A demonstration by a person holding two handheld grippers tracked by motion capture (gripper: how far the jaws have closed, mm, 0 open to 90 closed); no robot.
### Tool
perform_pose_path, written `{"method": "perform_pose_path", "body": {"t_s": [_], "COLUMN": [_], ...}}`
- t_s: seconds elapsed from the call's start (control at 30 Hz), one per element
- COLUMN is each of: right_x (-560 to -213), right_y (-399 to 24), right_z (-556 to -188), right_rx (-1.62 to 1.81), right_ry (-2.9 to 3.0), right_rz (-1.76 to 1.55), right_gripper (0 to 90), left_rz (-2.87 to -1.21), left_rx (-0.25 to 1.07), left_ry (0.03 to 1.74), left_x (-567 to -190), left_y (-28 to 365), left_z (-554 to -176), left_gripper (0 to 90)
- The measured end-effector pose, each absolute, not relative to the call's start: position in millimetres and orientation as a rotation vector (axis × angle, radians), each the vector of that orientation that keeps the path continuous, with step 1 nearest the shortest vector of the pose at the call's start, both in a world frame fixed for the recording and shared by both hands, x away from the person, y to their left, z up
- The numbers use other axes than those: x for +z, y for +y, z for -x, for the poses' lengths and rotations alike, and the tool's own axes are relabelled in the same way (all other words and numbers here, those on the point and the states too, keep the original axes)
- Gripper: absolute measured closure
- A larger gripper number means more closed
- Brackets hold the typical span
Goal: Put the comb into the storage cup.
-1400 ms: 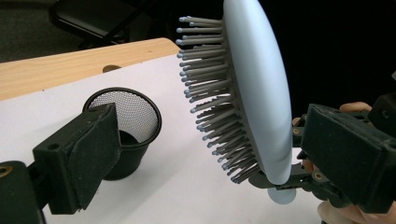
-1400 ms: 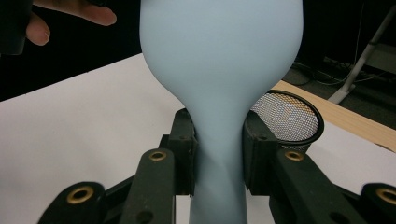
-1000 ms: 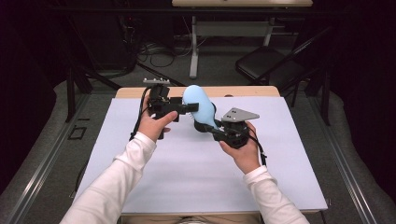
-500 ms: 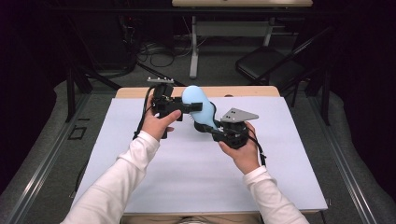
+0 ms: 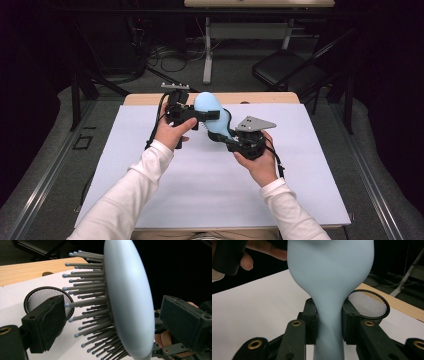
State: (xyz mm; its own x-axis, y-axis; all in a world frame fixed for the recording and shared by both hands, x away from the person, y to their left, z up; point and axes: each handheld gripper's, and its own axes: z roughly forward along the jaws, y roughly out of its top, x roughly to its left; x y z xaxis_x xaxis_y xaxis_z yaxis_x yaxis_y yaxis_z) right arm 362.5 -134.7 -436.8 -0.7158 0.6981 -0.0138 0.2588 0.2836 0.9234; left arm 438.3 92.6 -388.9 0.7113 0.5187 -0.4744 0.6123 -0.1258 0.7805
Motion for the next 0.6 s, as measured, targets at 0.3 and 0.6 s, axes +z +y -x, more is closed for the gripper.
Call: {"method": "perform_pose_path", "body": {"t_s": [0.3, 0.6], "right_x": [-437.2, -437.0], "right_y": [-133.0, -132.4], "right_z": [-361.9, -361.2], "right_rx": [1.422, 1.422], "right_ry": [2.142, 2.144], "right_rz": [-0.856, -0.849], "right_gripper": [69.5, 69.5], "left_rz": [-1.772, -1.762], "left_rx": [-0.108, -0.126], "left_ry": [0.893, 0.897], "left_x": [-389.0, -390.0], "left_y": [89.5, 87.1], "left_z": [-438.0, -438.6], "left_gripper": [12.5, 15.2]}}
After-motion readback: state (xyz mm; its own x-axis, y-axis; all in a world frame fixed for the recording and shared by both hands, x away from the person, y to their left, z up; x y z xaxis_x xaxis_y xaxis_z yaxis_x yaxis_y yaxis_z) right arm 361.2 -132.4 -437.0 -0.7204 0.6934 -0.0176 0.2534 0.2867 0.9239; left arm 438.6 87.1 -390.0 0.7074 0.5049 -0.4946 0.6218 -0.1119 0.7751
